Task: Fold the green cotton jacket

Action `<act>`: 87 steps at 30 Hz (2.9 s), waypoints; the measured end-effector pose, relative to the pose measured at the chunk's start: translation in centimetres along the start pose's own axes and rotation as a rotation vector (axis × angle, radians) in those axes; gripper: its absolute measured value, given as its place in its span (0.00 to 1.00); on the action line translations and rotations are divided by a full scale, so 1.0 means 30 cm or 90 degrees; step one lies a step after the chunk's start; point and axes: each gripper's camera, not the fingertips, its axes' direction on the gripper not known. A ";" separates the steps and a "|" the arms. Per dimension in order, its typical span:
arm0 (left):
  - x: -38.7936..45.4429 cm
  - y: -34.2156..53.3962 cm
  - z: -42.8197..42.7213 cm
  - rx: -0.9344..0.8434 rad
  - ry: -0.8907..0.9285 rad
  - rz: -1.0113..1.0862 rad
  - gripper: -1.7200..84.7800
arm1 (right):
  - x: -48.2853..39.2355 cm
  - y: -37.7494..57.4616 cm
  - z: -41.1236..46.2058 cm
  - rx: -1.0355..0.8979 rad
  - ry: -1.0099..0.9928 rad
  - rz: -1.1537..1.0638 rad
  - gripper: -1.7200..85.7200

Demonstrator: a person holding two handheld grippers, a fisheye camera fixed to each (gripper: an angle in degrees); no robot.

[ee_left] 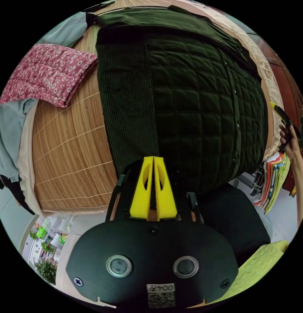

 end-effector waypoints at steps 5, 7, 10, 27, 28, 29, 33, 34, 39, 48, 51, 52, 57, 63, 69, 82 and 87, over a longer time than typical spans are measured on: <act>0.006 -0.009 0.054 0.021 -0.009 -0.039 0.02 | -0.005 -0.138 0.077 -0.023 0.000 -0.054 0.09; 0.005 -0.008 0.072 0.030 -0.006 -0.052 0.02 | -0.031 -0.107 0.175 -0.085 0.047 -0.127 0.08; 0.001 -0.016 0.100 0.035 -0.002 -0.070 0.02 | -0.010 -0.099 0.132 -0.079 0.044 -0.154 0.08; 0.031 -0.056 0.244 0.042 -0.040 -0.091 0.02 | 0.354 -0.749 0.109 -0.008 -0.165 0.083 0.13; 0.030 -0.055 0.253 0.045 -0.039 -0.092 0.02 | 0.357 -0.794 0.133 -0.012 -0.152 0.082 0.13; 0.027 -0.054 0.262 0.048 -0.037 -0.094 0.02 | 0.356 -0.815 0.144 -0.012 -0.143 0.078 0.13; 0.008 -0.044 0.286 0.063 -0.018 -0.107 0.02 | 0.307 -0.918 0.232 -0.052 -0.101 0.030 0.05; 0.002 -0.040 0.294 0.069 -0.012 -0.110 0.02 | 0.270 -0.931 0.248 -0.062 -0.064 -0.013 0.05; -0.009 -0.042 0.320 0.070 -0.007 -0.126 0.02 | 0.249 -0.887 0.181 -0.038 -0.058 -0.058 0.04; -0.041 -0.053 0.355 0.057 0.005 -0.139 0.02 | 0.161 -0.589 0.240 -0.110 -0.063 -0.075 0.04; -0.059 -0.054 0.364 0.053 0.014 -0.132 0.02 | 0.124 -0.581 0.215 -0.105 0.008 -0.079 0.02; -0.062 -0.055 0.367 0.052 0.013 -0.125 0.02 | 0.113 -0.569 0.176 -0.103 0.016 -0.052 0.02; -0.084 -0.051 0.378 0.052 0.019 -0.117 0.02 | -0.066 -0.309 0.071 -0.155 -0.117 -0.048 0.01; -0.135 -0.053 0.388 0.036 0.049 -0.115 0.02 | -0.240 -0.002 0.246 -0.228 -0.158 0.033 0.01; -0.184 -0.047 0.397 0.032 0.076 -0.071 0.02 | -0.385 0.079 0.298 -0.229 -0.068 0.024 0.01; -0.301 0.034 0.382 0.070 0.152 -0.033 0.02 | -0.622 0.132 0.278 -0.176 0.017 -0.035 0.01; -0.389 0.135 0.324 0.097 0.115 -0.021 0.02 | -0.744 0.151 0.276 -0.169 0.089 -0.070 0.01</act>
